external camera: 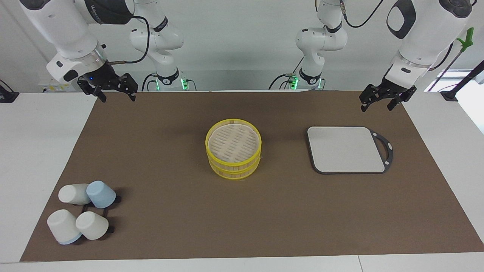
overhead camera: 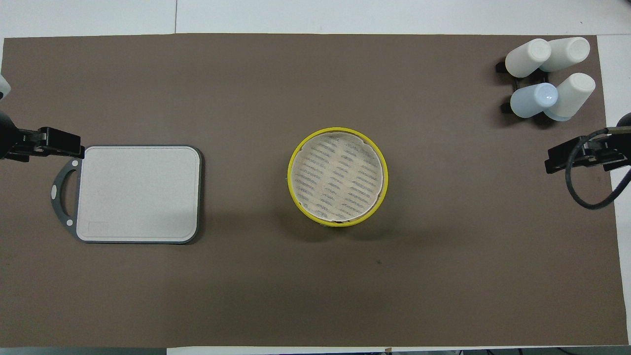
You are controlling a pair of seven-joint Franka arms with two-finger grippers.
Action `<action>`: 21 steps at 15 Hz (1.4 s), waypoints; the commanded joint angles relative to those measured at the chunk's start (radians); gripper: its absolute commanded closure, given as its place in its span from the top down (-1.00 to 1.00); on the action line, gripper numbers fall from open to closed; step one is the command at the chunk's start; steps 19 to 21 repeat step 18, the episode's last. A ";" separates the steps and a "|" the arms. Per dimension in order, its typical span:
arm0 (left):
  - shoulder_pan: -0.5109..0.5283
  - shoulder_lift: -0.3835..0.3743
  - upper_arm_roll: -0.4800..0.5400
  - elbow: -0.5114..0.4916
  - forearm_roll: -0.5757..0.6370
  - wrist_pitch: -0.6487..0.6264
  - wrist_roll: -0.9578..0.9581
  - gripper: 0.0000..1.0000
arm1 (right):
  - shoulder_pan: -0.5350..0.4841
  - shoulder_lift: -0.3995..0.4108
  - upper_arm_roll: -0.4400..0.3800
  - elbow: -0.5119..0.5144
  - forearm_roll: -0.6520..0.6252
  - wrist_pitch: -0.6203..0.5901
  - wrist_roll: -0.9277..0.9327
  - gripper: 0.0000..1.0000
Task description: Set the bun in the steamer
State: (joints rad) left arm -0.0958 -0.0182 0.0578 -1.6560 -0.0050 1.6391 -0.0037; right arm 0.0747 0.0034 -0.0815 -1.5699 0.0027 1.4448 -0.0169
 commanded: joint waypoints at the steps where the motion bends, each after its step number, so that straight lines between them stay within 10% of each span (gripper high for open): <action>1: 0.013 -0.020 -0.003 -0.016 -0.015 -0.005 0.021 1.00 | 0.003 -0.022 0.000 -0.022 -0.018 0.032 -0.018 1.00; 21: 0.013 -0.019 -0.003 -0.015 -0.010 0.008 0.016 1.00 | -0.004 -0.016 0.002 -0.027 -0.003 0.101 -0.018 1.00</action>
